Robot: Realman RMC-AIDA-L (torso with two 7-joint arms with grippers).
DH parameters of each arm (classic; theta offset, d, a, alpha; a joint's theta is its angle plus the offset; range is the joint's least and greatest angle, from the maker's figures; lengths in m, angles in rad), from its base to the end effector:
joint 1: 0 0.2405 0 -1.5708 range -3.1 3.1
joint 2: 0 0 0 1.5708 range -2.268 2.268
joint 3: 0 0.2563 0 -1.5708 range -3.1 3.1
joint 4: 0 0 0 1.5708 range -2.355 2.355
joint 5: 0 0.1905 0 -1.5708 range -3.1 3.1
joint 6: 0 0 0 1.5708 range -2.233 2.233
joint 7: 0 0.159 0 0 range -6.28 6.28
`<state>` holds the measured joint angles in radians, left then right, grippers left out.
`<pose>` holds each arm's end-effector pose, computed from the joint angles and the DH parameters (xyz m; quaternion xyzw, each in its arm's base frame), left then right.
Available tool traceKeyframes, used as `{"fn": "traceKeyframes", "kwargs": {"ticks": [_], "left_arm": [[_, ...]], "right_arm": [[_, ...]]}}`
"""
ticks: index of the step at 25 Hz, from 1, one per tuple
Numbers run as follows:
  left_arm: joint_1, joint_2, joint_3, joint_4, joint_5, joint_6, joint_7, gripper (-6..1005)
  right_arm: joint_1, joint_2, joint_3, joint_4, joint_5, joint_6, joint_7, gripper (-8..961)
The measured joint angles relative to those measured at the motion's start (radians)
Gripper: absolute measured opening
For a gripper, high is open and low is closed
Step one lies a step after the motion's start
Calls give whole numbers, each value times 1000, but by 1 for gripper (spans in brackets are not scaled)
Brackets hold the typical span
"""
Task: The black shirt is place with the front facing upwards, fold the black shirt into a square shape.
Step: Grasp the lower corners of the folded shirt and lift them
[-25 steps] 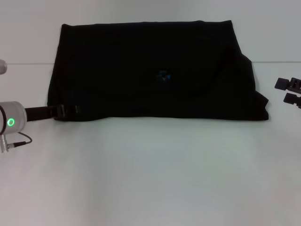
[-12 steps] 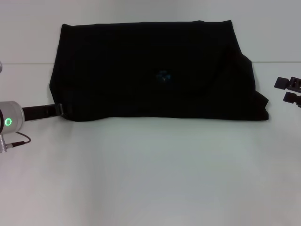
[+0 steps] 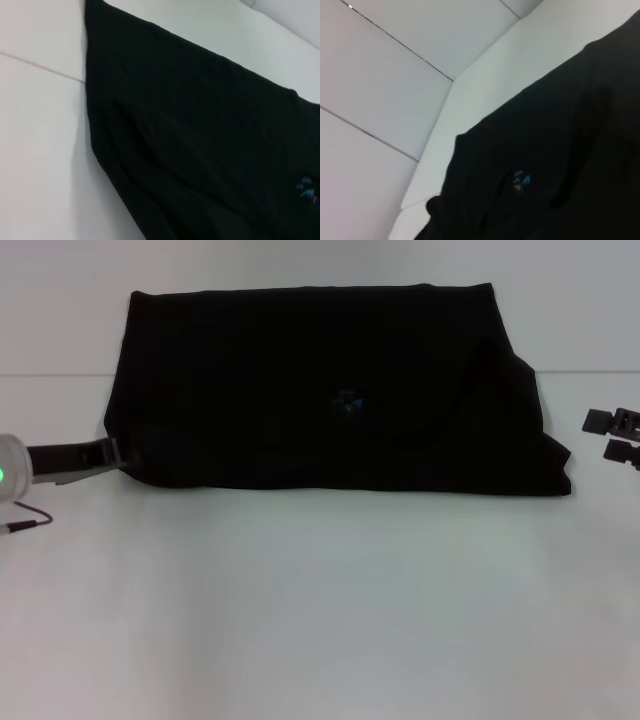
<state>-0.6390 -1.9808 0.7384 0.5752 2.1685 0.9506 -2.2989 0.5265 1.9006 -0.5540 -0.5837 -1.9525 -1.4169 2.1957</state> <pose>-0.3071 0.4045 0.0248 -0.7227 -0.5960 -0.1732 0.3040 0.2971 0.3584 0.0724 -0.7248 0.5882 0.3138 0.1737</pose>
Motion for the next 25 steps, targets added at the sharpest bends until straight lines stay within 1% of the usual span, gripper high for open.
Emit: {"fn": "traceKeyframes", "kwargs": {"ticks": [3,7,11,13,15,19,22,25], "left_arm": [[-3,16,-1,1,0,23,-50,1],[-10,31,-2,1,3,49,-92,2],[-19,42,0,1,8,63,-105,1],[-26,47,0,1,8,68,-106,1],[-32,50,2,1,8,69,-107,1],[-44,55,4,3,8,69,-108,2],[-50,57,7,3,8,70,-107,2],[-53,57,7,3,8,70,-102,2]], "right_arm": [[8,-9,0,-2,-36,11,7,948],[29,-21,0,-9,-98,35,36,948],[81,-47,0,-13,-218,67,116,948],[121,-62,-1,-13,-284,78,163,948],[155,-68,-1,-14,-334,83,199,948],[228,-69,-4,-15,-427,106,267,948],[270,-58,-34,-15,-496,143,324,948],[288,-43,-100,-5,-533,201,371,948]]}}
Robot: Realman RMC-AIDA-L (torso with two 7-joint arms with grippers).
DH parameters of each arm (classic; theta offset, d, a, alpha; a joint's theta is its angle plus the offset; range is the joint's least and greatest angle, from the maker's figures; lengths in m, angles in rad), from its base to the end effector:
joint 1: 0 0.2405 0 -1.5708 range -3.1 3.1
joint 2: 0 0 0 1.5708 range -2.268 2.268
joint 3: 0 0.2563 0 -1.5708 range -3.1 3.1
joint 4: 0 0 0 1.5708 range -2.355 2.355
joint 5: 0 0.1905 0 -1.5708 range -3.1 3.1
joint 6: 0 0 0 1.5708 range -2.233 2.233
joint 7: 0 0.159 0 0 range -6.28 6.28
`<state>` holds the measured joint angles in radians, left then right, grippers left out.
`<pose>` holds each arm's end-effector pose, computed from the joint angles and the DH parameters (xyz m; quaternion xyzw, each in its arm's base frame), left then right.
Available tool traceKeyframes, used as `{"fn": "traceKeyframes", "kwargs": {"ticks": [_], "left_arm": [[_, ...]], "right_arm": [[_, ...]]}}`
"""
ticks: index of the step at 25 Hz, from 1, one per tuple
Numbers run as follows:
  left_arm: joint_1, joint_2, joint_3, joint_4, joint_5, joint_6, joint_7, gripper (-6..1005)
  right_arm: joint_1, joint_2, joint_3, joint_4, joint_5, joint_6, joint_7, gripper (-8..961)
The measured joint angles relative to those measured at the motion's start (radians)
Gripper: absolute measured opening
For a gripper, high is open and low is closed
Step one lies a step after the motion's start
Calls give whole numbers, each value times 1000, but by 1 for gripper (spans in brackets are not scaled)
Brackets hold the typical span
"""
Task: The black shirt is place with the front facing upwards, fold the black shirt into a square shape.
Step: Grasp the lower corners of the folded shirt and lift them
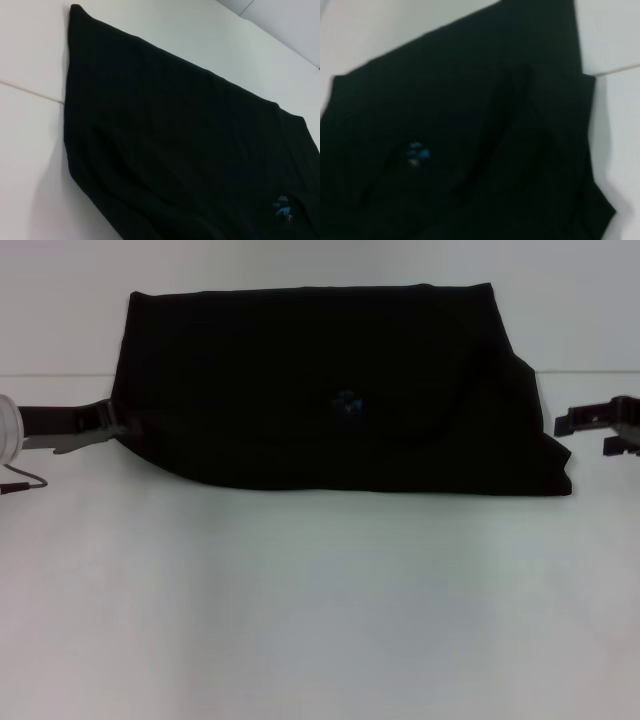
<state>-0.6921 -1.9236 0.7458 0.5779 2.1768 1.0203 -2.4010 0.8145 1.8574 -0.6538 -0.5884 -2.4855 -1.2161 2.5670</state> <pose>-0.2888 0.4204 0.0457 -0.7219 -0.6042 -0.1813 0.2845 0.2722 0.4275 0.0677 -0.7357 0.6218 0.0877 0.2537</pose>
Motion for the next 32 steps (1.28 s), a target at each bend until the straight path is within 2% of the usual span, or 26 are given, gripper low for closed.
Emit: {"fn": "traceKeyframes", "kwargs": {"ticks": [6,17,27,32], "left_arm": [[-1,0,0,-1,0,-8,3,1],[-3,-7,0,-3,0,-13,3,2],[-3,-8,-3,-2,0,-13,3,2],[-2,-11,-2,-3,0,-14,3,1]], "right_arm": [[2,38,-81,14,-8,123,14,947],[10,108,-107,47,-87,355,7,946],[41,151,-123,122,-88,507,-45,939],[54,160,-132,155,-89,553,-59,926]]}}
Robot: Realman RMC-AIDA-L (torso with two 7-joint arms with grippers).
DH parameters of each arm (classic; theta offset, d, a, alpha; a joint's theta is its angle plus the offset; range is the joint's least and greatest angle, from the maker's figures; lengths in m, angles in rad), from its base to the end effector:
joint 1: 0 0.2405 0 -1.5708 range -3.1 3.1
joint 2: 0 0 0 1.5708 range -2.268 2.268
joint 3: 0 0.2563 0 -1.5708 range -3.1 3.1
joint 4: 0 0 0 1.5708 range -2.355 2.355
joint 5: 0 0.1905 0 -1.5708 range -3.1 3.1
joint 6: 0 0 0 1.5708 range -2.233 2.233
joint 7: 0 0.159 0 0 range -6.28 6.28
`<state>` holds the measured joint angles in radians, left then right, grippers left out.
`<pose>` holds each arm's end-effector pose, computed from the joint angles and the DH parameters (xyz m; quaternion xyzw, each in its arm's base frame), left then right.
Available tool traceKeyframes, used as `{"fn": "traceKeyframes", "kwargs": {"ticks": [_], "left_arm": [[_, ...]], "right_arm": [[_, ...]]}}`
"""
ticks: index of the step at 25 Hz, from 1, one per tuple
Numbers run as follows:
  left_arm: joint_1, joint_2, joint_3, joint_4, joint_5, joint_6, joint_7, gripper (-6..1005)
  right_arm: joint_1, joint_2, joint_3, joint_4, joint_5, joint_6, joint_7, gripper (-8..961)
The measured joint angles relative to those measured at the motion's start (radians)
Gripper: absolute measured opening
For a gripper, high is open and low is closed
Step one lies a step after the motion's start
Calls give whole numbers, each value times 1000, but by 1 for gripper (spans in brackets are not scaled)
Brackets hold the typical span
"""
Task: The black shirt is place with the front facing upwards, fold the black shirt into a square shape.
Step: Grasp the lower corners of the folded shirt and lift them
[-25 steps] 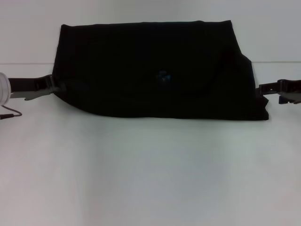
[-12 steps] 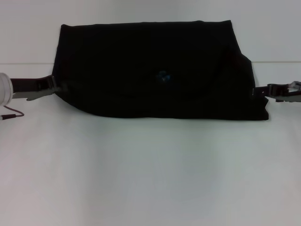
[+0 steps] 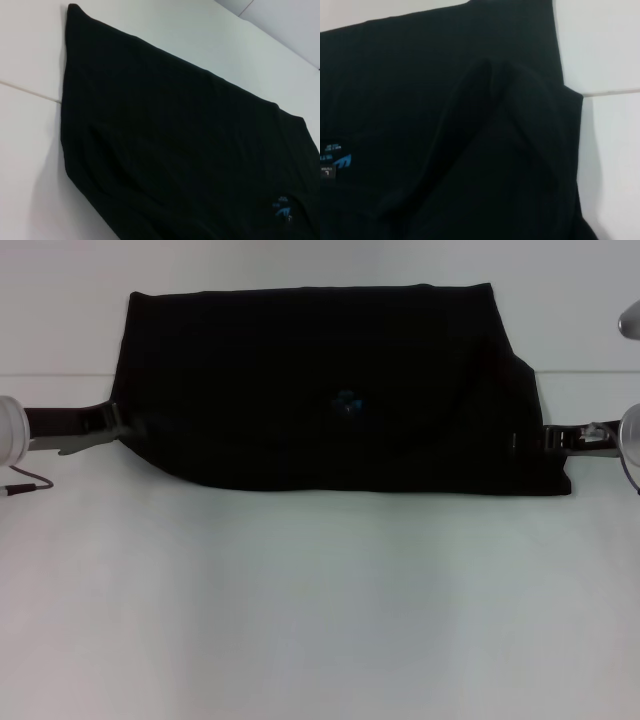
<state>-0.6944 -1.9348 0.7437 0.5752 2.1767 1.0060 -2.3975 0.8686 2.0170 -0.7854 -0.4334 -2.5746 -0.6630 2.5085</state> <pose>-0.2877 0.4208 0.0412 -0.7207 -0.6046 -0.1834 0.2855 0.2780 0.4493 -0.0055 -0.7440 0.5458 0.0466 0.3825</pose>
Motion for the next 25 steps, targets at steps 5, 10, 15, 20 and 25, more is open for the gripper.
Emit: {"fn": "traceKeyframes", "kwargs": {"ticks": [5,10,15,20,25], "left_arm": [[2,-3,-2,0,0,-6,0,1],[2,-4,1,0,0,-9,0,1],[5,-6,2,0,0,-9,0,2],[6,-12,2,-1,-1,-9,0,2],[2,-15,2,-1,-1,-8,0,2]], "right_arm": [[11,3,-3,27,3,2,-14,912],[20,8,2,23,46,-49,-40,898],[8,-6,7,11,190,-125,-123,884],[-4,-21,2,9,226,-152,-140,870],[-34,-39,-2,12,225,-197,-118,857]]}}
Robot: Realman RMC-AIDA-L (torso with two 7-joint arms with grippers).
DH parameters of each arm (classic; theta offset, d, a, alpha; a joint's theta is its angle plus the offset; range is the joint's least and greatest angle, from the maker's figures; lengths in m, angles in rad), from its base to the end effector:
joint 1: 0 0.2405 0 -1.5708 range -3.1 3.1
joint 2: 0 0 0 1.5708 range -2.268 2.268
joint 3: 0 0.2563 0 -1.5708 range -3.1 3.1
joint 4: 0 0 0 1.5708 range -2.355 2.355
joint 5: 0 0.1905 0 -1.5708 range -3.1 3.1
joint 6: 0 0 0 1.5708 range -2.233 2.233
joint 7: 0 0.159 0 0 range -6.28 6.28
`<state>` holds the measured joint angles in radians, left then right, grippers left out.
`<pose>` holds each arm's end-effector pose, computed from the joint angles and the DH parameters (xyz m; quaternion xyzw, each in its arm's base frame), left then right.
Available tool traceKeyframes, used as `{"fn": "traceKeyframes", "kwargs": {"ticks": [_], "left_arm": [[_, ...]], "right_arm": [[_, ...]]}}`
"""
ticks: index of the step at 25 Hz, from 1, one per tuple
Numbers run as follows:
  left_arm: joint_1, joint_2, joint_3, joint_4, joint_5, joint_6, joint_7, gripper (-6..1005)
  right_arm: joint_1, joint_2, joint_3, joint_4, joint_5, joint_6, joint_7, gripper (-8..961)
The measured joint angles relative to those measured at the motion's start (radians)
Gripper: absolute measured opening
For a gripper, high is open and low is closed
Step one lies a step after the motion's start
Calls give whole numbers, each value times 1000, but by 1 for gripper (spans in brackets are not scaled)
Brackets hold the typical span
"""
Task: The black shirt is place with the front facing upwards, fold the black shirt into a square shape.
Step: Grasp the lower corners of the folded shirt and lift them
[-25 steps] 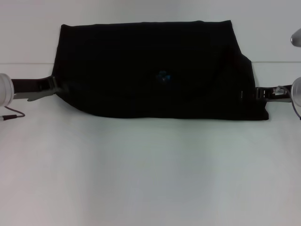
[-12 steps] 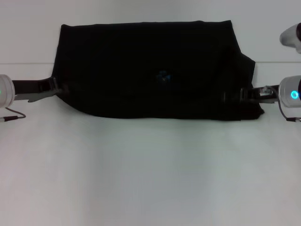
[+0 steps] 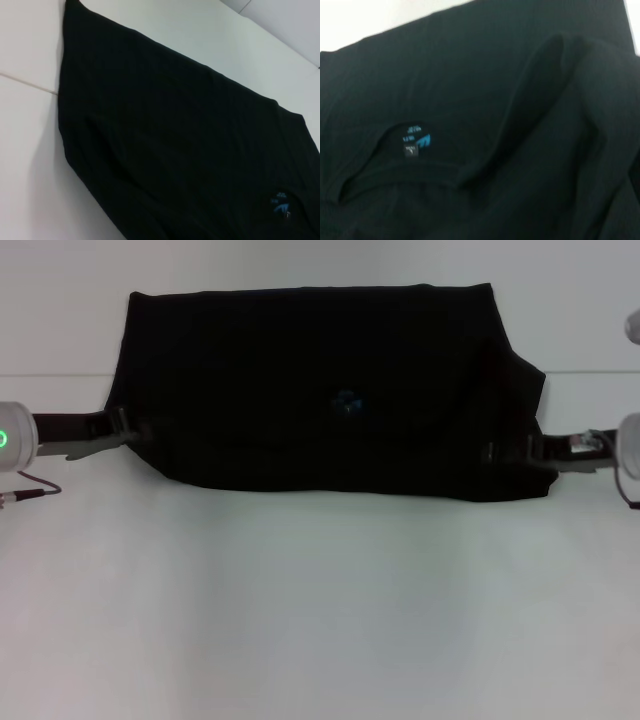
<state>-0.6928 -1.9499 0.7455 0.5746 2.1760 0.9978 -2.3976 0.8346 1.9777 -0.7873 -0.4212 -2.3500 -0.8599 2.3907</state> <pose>-0.2866 0.4191 0.0343 -0.7194 -0.6074 -0.1845 0.2820 0.2695 0.4329 -0.0088 -0.7602 0.5740 0.0927 0.2900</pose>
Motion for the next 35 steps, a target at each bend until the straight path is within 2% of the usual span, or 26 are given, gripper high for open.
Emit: {"fn": "traceKeyframes", "kwargs": {"ticks": [3,6,13,22,35], "left_arm": [[-1,0,0,1,0,1,0,2],[-2,-1,0,2,0,1,0,2],[-4,-2,0,2,1,1,1,1],[-4,-1,0,2,1,-1,1,1],[-4,-6,0,2,-2,6,2,1]], "right_arm": [[-20,-19,0,-4,-1,-29,19,848],[-34,-28,3,-5,-1,-31,22,840],[-27,-21,-7,-7,-17,-10,32,821],[-9,-22,-11,-13,-142,-7,128,796],[-17,-21,-3,-29,-137,-22,128,223]]}}
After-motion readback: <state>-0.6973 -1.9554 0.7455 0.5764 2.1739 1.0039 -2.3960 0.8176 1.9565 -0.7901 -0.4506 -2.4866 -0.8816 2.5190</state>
